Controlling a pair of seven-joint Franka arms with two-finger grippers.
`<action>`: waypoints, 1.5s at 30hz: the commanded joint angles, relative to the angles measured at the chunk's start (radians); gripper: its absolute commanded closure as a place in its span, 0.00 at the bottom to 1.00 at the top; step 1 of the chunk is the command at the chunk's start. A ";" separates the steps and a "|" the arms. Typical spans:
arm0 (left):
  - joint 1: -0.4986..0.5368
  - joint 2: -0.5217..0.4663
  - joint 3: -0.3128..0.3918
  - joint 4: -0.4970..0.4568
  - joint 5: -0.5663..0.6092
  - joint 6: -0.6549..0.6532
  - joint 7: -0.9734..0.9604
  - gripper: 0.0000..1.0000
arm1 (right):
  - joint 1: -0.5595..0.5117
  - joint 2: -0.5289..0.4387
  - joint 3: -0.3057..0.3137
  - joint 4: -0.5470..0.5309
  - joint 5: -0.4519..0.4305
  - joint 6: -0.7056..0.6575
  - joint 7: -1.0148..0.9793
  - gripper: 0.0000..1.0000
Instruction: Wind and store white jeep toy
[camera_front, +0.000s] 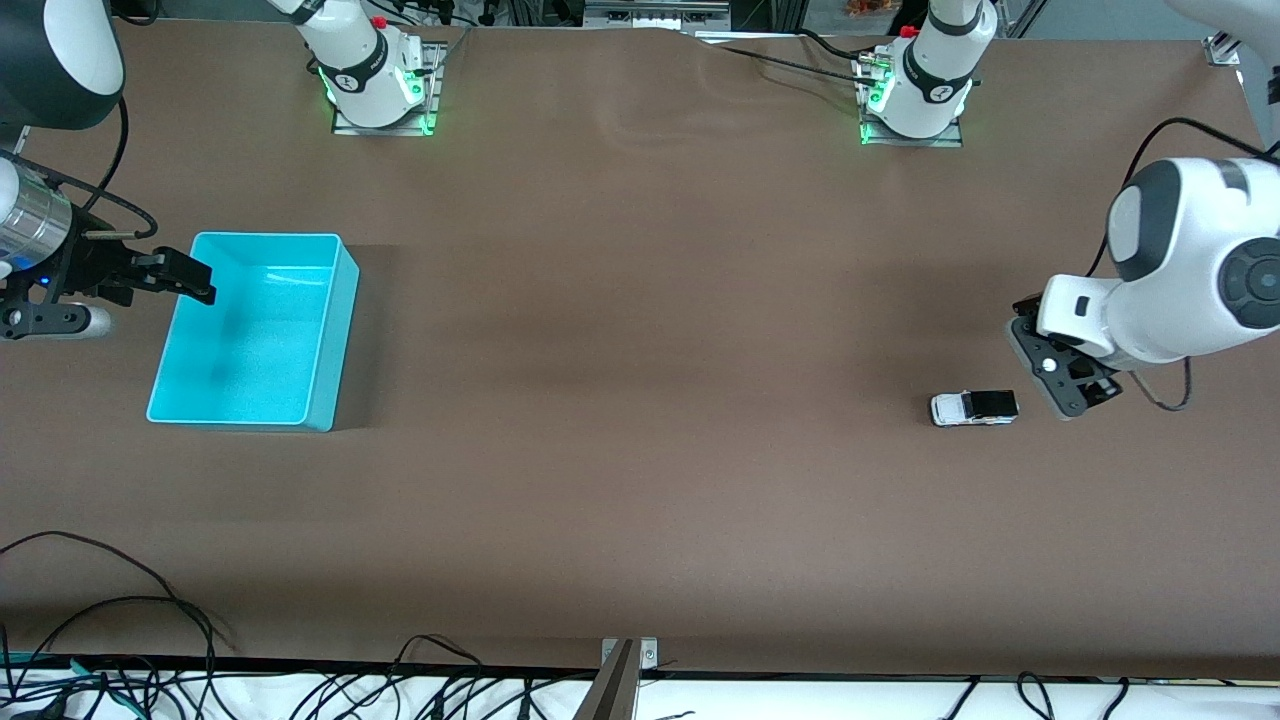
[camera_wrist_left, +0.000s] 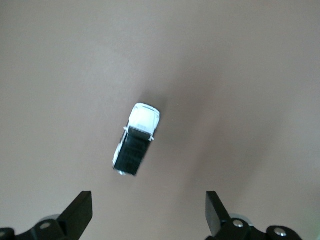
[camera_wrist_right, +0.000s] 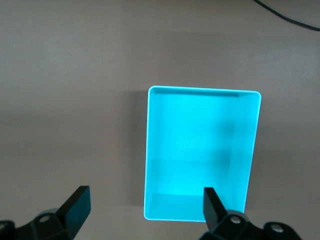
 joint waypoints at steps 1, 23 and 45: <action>0.014 0.019 -0.006 -0.064 0.038 0.116 0.138 0.00 | -0.008 0.000 0.004 0.013 -0.001 -0.013 -0.012 0.00; 0.074 0.195 -0.007 -0.146 0.048 0.422 0.382 0.00 | -0.008 0.000 0.004 0.013 -0.001 -0.015 -0.013 0.00; 0.091 0.273 -0.009 -0.158 0.048 0.521 0.468 0.70 | -0.008 0.004 0.002 0.013 -0.001 -0.013 -0.013 0.00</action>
